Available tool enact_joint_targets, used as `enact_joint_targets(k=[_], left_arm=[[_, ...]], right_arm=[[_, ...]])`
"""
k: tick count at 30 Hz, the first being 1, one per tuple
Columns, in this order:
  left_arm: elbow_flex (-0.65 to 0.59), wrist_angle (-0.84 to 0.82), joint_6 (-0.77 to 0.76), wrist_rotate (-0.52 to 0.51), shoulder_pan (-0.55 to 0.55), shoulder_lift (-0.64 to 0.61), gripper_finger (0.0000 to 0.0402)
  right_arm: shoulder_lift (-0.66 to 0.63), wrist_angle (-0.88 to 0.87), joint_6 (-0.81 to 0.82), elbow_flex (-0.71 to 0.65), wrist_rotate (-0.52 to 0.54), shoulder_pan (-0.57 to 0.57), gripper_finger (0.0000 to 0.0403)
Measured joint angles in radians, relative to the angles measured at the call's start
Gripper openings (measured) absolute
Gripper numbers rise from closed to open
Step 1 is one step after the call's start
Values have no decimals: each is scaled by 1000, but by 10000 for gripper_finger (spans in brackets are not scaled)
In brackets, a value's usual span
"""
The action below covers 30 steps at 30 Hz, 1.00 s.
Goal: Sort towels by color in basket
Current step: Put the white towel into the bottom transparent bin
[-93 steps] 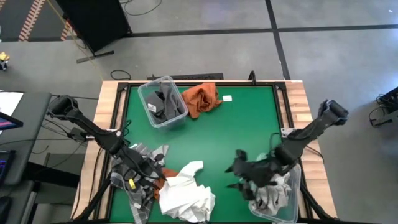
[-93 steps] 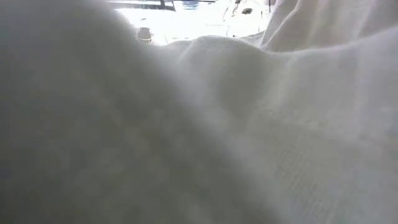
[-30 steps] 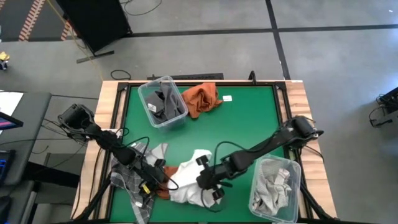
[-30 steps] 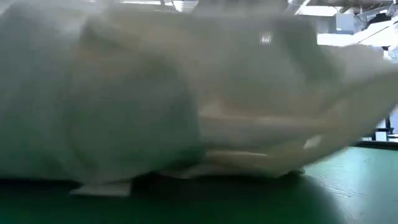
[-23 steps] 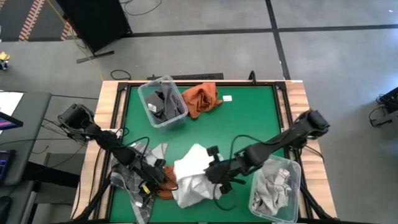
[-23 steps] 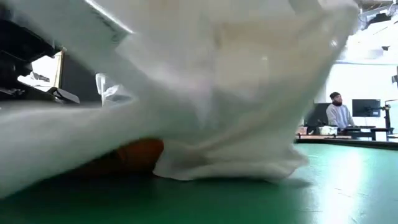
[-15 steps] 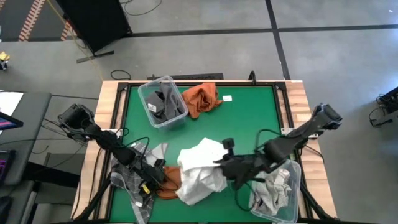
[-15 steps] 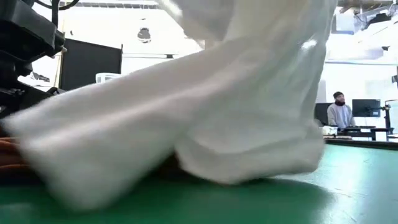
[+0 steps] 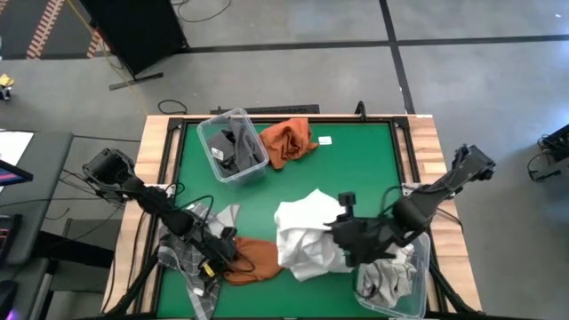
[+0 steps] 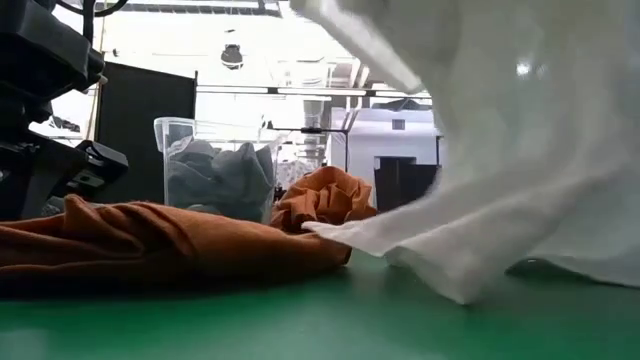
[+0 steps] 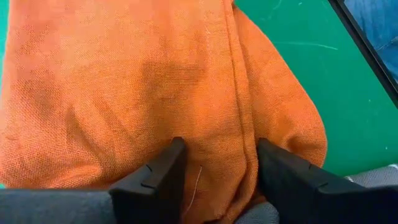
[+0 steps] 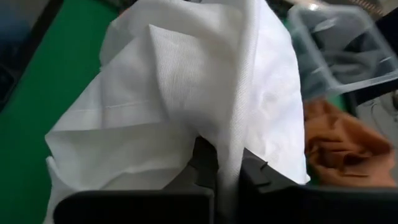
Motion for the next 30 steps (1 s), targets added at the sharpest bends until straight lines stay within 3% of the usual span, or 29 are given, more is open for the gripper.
enact_joint_targets(k=[4,11,14,17,25,30], left_arm=[[0,0,0,1,6,0,183],[0,0,-2,1,6,0,183],[0,0,-2,1,6,0,183],[0,0,-3,1,6,0,183],[0,0,-4,0,6,0,183],[0,2,-1,-6,6,1,183]], right_arm=[[84,1,24,0,-75,-18,50],[237,-2,120,0,-375,-78,56],[292,-7,146,0,-441,-90,78],[329,-13,164,-1,-477,-91,131],[368,27,286,0,-499,-81,324],[422,51,301,-8,-511,-59,391]])
